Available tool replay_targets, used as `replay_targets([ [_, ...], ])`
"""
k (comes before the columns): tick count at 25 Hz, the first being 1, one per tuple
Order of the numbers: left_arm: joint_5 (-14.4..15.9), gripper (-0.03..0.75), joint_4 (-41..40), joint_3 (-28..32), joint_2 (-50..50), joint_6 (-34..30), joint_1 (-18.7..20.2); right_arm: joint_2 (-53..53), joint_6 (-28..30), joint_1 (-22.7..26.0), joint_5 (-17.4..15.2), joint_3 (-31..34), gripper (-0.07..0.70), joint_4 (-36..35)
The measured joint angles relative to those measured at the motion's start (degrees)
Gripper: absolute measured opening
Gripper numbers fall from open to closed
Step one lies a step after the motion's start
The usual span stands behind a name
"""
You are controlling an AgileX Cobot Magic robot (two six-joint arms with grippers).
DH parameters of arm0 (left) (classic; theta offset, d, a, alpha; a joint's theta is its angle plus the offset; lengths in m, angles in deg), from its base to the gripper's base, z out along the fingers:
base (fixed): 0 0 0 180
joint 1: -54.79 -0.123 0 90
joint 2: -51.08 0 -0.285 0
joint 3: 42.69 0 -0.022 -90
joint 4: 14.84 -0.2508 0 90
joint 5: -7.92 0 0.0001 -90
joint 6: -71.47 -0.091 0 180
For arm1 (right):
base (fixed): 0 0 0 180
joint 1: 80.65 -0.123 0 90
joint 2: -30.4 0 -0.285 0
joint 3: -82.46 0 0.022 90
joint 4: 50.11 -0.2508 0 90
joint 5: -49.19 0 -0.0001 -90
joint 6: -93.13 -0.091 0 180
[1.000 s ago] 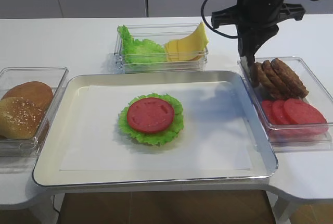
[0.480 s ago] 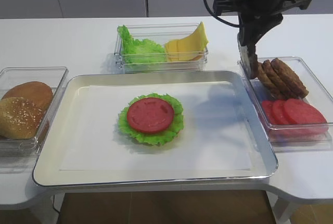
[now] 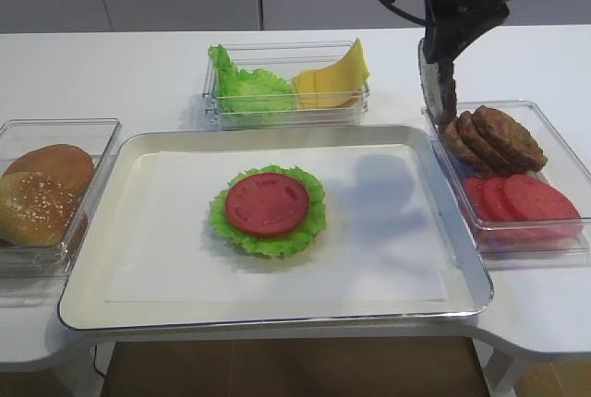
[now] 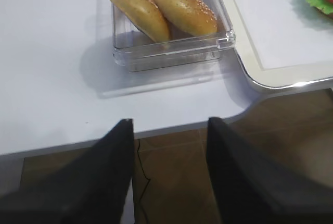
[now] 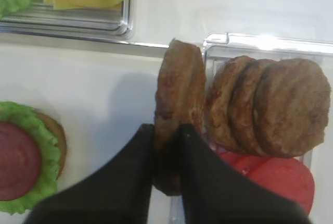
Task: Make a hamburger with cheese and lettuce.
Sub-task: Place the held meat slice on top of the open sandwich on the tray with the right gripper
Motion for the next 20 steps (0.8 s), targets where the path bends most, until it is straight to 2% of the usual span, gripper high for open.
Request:
replay_targets([
  [6, 0.0, 0.342, 0.0, 0.0, 0.0, 0.0, 0.0, -1.0, 0.3, -1.2, -0.1, 0.0, 0.127, -2.7],
  [20, 0.0, 0.342, 0.0, 0.0, 0.0, 0.0, 0.0, -0.8, 0.2, -11.0, -0.1, 0.0, 0.127, -3.2],
])
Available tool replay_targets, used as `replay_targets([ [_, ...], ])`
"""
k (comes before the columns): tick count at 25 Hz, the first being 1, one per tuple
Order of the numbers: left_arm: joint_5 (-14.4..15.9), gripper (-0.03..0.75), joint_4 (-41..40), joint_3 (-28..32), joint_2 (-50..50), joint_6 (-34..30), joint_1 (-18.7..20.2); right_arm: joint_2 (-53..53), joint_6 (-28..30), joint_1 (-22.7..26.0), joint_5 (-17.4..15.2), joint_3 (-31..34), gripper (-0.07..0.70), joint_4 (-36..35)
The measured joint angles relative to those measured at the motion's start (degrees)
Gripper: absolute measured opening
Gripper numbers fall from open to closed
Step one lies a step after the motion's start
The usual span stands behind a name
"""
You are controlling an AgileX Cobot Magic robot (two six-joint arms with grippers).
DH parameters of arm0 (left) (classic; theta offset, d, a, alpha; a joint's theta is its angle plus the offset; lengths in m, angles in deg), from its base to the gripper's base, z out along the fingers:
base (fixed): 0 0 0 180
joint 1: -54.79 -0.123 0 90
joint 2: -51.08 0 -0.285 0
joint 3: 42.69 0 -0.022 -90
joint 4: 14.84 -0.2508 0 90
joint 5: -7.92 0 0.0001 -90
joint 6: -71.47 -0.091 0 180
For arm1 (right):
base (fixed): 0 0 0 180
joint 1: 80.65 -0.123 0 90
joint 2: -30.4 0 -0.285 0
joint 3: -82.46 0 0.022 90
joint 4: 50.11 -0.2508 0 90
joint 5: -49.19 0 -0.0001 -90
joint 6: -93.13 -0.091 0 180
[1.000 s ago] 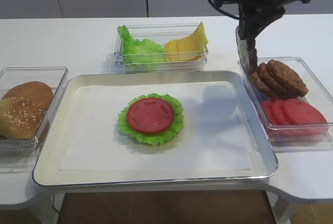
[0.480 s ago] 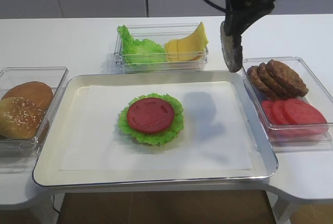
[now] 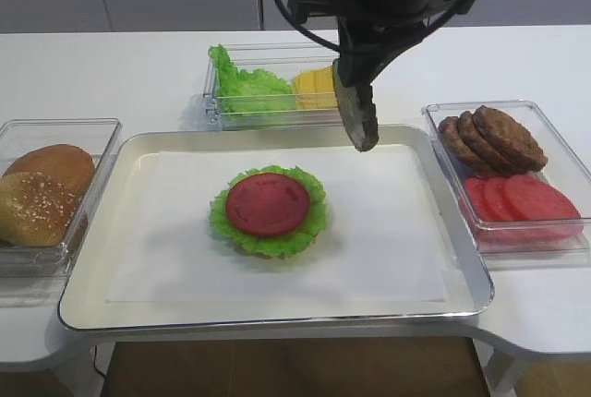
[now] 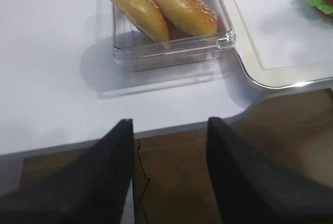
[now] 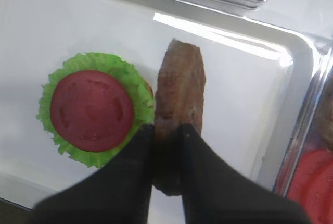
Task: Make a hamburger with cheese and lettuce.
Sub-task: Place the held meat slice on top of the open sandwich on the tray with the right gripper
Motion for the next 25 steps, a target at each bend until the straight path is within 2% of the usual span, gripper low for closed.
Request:
replay_targets([
  [12, 0.0, 0.342, 0.0, 0.0, 0.0, 0.0, 0.0, 3.1, -3.5, -5.3, 0.0, 0.0, 0.127, -0.9],
  [25, 0.0, 0.342, 0.0, 0.0, 0.0, 0.0, 0.0, 3.3, -5.5, -5.6, 0.0, 0.0, 0.127, -2.3],
])
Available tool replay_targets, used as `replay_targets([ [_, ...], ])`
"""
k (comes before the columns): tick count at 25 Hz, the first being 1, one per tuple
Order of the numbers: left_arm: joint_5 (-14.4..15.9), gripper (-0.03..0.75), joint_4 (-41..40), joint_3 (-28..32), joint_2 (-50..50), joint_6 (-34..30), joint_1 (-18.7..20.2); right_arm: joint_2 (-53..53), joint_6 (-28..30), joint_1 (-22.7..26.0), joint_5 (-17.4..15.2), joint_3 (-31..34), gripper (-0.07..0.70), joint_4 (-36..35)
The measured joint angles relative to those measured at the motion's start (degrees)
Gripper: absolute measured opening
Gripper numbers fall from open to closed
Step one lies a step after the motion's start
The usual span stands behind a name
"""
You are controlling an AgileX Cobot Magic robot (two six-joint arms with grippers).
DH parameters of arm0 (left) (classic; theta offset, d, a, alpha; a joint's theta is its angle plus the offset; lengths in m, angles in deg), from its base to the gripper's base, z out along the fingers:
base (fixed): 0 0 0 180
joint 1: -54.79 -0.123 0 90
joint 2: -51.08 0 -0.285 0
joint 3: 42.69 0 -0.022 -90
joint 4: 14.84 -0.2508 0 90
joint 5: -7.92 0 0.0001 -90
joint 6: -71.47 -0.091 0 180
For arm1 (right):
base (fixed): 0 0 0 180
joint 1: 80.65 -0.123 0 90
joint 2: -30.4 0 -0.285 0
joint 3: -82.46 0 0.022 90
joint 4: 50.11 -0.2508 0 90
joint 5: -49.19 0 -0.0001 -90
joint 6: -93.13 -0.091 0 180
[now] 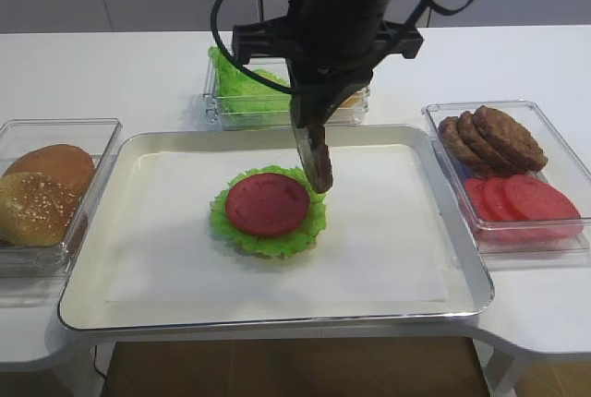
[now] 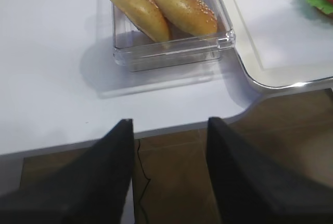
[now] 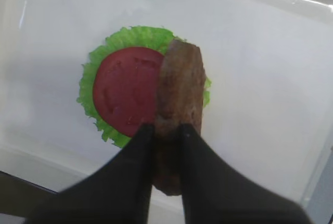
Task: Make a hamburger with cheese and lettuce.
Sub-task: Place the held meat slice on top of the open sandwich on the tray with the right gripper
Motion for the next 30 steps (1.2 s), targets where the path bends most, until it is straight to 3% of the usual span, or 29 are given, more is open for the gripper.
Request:
replay_targets([
  [30, 0.0, 0.342, 0.0, 0.0, 0.0, 0.0, 0.0, 2.0, -0.3, 0.0, 0.3, 0.0, 0.127, -1.2],
])
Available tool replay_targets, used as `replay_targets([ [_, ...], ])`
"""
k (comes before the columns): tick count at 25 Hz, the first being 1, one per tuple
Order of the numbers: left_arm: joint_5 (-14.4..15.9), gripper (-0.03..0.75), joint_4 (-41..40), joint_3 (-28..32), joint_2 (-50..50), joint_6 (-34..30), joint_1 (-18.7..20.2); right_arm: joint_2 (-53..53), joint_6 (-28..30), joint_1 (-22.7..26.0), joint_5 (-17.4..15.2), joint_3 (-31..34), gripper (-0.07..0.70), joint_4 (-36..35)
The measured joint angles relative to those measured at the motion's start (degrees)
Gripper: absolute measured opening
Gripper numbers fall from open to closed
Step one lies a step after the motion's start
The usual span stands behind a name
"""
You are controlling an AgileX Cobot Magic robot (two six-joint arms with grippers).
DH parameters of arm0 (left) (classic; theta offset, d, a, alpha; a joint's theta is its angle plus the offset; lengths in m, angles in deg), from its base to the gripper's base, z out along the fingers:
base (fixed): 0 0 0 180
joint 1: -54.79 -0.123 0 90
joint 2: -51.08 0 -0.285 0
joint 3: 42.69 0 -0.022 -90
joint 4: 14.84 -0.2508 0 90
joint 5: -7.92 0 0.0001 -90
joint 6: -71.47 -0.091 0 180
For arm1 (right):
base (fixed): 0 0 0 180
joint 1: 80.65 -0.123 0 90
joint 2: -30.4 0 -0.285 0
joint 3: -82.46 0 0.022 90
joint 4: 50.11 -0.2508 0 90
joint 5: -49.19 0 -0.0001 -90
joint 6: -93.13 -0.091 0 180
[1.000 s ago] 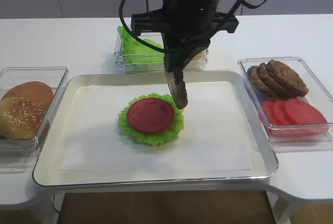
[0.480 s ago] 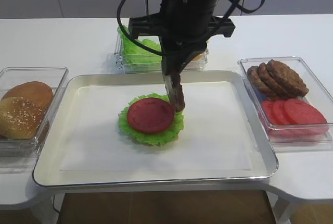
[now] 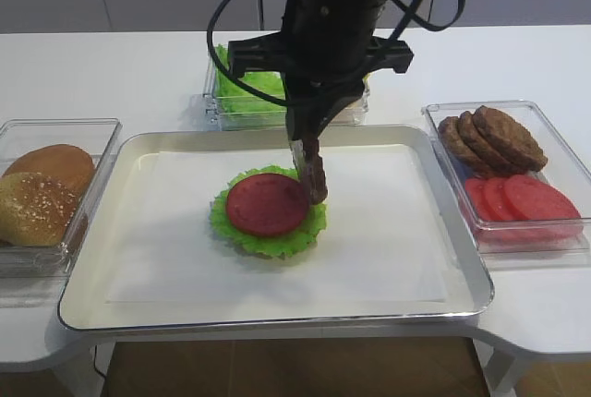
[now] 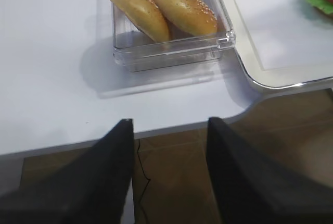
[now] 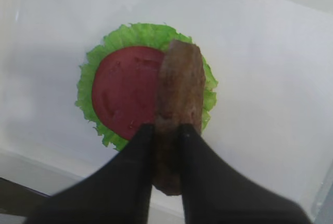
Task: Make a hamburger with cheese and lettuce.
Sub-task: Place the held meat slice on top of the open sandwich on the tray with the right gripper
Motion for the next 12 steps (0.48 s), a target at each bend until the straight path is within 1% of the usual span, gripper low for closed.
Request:
replay_targets([
  [12, 0.0, 0.342, 0.0, 0.0, 0.0, 0.0, 0.0, 0.0, 0.0, 0.0, 0.1, 0.0, 0.127, -0.5],
])
